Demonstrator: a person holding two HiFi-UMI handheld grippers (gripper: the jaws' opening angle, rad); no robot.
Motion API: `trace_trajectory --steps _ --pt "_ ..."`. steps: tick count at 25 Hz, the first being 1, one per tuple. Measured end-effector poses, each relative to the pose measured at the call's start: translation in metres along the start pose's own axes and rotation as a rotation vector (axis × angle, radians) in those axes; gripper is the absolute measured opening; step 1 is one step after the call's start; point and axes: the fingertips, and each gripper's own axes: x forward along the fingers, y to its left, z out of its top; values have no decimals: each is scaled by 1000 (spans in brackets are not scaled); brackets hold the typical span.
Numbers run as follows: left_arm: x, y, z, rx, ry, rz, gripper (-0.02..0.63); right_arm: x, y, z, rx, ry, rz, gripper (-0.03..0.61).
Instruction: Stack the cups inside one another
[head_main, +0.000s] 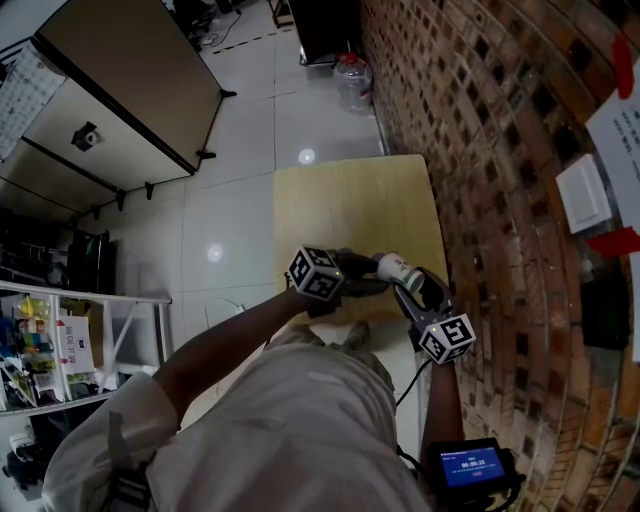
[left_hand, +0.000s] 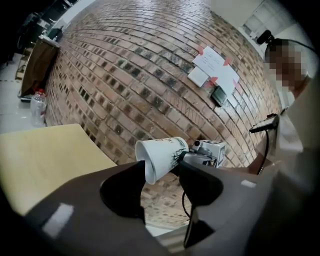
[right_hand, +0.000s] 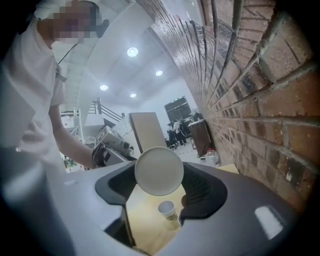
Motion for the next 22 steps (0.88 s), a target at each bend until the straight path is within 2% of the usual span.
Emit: trace_trajectory --steps 3,6,11,13,17,20,22 --pt "-4 -4 -2 -22 -23 -29 193 3 6 -5 21 4 31 279" --pt "-11 0 -4 -44 -45 -14 133 8 11 -16 21 35 56 280" --pt "-22 6 -16 -20 -3 36 124 19 17 -34 12 95 108 281" --pt "-27 9 -20 14 25 73 123 25 20 -42 2 129 123 281" --pt "-30 24 -28 143 107 167 120 42 13 -65 -5 185 146 282" --pt "-30 35 -37 220 172 195 106 52 8 -81 -1 215 179 287" --pt "-36 35 -46 267 223 198 94 58 13 -92 -42 263 206 291"
